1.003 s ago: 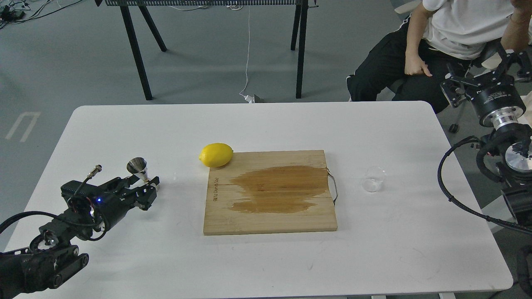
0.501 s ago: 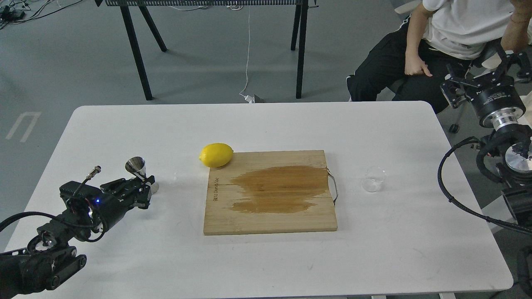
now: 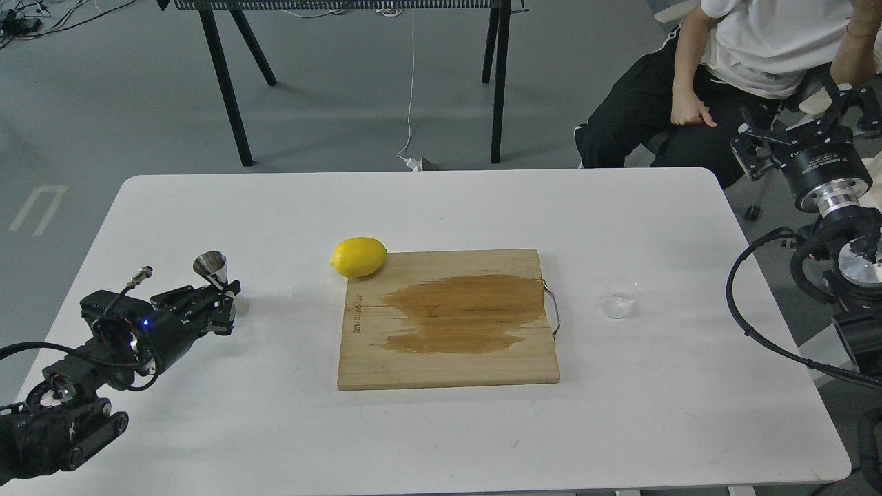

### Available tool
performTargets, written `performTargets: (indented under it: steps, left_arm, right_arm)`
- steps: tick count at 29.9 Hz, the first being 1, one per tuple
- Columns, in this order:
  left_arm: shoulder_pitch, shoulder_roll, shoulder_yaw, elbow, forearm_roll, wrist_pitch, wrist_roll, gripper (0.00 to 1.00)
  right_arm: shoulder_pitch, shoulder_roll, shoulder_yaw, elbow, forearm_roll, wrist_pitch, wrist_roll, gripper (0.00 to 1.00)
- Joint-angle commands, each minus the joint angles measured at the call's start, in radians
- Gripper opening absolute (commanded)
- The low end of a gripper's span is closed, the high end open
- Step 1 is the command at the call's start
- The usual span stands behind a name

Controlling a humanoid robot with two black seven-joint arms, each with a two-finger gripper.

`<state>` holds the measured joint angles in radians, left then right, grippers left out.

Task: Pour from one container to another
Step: 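Lift the jigger and lower it onto the middle of the cutting board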

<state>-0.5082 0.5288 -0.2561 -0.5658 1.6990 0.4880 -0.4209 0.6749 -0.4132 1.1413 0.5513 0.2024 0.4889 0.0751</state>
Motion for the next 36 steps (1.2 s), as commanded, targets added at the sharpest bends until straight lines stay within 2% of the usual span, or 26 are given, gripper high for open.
performTargets:
  steps: [1,6,12,17,24,31,36]
  left_arm:
    - [-0.056,0.025,0.000,-0.017,-0.001,0.001,-0.001,0.04]
    - [-0.151,0.059,0.003,-0.115,0.001,0.001,0.002,0.04]
    - [-0.288,0.042,0.024,-0.155,0.039,0.001,0.005,0.04]
    - [-0.369,-0.067,0.043,-0.155,0.223,0.001,0.008,0.04]
    - [-0.362,-0.248,0.051,-0.154,0.483,0.001,0.019,0.04]
    - [-0.283,-0.371,0.084,-0.129,0.483,0.001,0.045,0.04]
    - [-0.279,-0.434,0.118,-0.027,0.483,0.001,0.045,0.04]
  right_arm:
    - [0.000,-0.012,0.000,0.002,0.000,0.000,0.000,1.00]
    - [-0.003,-0.045,0.001,0.004,0.000,0.000,0.000,1.00]
    - [-0.011,-0.067,0.001,0.004,0.002,0.000,0.000,1.00]
    - [-0.014,-0.081,0.001,0.002,0.002,0.000,0.000,1.00]
    - [-0.021,-0.093,0.003,0.002,0.002,0.000,0.000,1.00]
    - [-0.032,-0.108,0.008,0.004,0.002,0.000,0.000,1.00]
    - [-0.035,-0.114,0.008,0.004,0.002,0.000,0.000,1.00]
